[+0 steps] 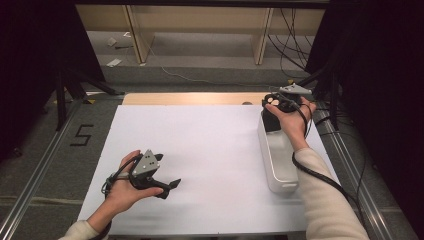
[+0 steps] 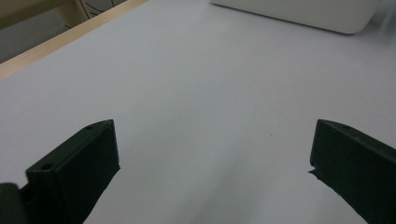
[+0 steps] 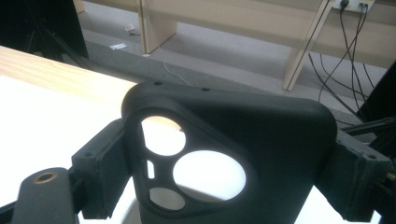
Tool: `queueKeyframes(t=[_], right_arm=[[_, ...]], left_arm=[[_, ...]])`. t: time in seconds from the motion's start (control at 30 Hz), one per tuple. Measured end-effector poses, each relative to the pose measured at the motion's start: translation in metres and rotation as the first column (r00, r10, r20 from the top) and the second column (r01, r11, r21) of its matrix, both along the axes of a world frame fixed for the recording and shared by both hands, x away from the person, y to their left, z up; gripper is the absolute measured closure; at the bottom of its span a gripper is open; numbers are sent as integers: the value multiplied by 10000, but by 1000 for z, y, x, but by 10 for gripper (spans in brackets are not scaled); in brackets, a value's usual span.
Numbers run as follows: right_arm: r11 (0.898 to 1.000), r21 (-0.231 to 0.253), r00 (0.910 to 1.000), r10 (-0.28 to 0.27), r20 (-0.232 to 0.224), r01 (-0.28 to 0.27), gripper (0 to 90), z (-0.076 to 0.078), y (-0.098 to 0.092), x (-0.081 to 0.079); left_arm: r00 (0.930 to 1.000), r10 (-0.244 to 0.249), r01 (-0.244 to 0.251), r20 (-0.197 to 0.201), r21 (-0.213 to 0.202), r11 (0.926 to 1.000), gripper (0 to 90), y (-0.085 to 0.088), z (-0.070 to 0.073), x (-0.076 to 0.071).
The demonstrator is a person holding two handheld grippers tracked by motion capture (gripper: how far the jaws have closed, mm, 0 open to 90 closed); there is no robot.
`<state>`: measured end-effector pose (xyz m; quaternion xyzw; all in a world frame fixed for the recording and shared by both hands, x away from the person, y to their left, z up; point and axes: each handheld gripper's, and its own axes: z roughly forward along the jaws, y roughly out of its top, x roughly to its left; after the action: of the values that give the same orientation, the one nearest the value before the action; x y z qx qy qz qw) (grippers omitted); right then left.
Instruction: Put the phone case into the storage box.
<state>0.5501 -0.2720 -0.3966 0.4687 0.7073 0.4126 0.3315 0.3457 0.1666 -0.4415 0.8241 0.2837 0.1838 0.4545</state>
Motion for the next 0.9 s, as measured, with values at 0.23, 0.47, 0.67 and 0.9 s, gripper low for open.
queueKeyframes(t=[0.23, 0.47, 0.67, 0.9], right_arm=[[10000, -52, 10000, -34, -34, 34, 157, -3, 1, 3], [9999, -124, 9999, -62, -100, 61, 155, -6, 3, 5], [9999, -47, 9999, -120, 4, 120, 151, -8, 3, 7], [9997, 166, 9999, -165, 52, 164, 143, -13, 2, 10]], left_arm=[[10000, -1, 1, 7, -9, 10000, 6, 0, 0, 0], [10000, 15, -15, 10, -14, 10000, 6, 0, 0, 0], [10000, 1, -1, -7, -22, 10000, 6, 0, 0, 0], [10000, 3, -3, -4, -15, 10000, 6, 0, 0, 0]])
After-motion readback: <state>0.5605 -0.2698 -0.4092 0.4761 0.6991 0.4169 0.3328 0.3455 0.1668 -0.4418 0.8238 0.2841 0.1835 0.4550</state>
